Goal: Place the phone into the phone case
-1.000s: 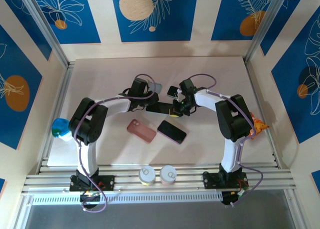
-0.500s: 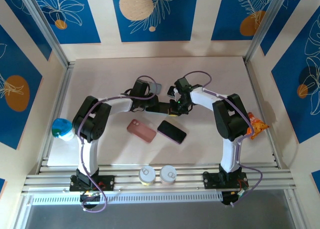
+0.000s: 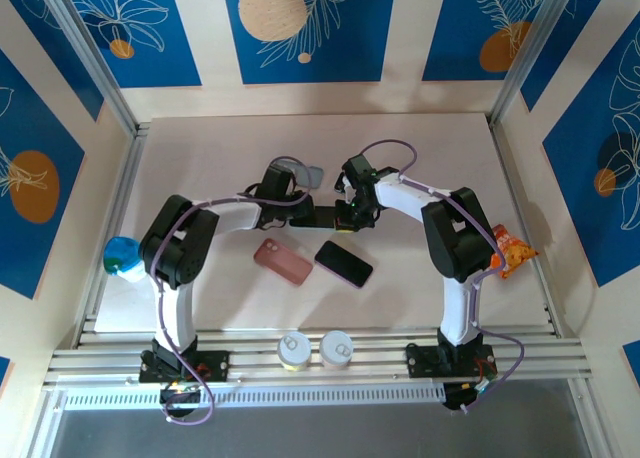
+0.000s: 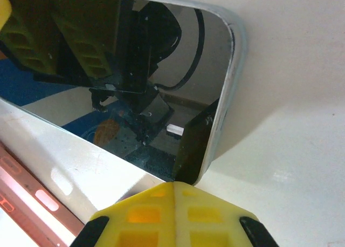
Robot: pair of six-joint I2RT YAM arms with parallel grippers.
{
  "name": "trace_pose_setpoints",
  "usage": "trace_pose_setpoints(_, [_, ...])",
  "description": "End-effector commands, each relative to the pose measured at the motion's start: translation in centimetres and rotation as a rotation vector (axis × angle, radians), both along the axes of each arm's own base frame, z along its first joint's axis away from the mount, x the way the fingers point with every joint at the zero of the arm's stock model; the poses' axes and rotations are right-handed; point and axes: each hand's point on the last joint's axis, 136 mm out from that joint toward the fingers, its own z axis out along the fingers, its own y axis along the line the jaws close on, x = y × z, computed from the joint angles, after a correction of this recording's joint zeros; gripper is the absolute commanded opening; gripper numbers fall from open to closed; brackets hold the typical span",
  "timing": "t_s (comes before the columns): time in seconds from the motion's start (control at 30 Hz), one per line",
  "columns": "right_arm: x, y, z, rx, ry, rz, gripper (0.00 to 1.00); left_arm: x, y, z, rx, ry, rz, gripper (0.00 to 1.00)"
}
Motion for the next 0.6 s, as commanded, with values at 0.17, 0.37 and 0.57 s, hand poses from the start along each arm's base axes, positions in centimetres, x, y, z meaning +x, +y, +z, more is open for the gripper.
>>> trace_pose_setpoints(0.17, [-0.3, 0.8, 2.9, 0.044, -0.036, 0.025, 0.00, -2.0, 1.5, -1.7, 0.057, 0.091, 0.024, 0.26])
trace_pose_setpoints(0.37, [0.2, 0.5, 2.7, 0.063, -0.017, 0.012, 0.00, -1.7, 1.3, -1.3, 0.051, 0.087, 0.028, 0.26])
trace_pose_setpoints(0.57, [0.6, -0.3, 1.3, 0.017, -0.005, 0.003, 0.00, -1.7, 1.5, -1.5, 0.060, 0.091, 0.028, 0.26])
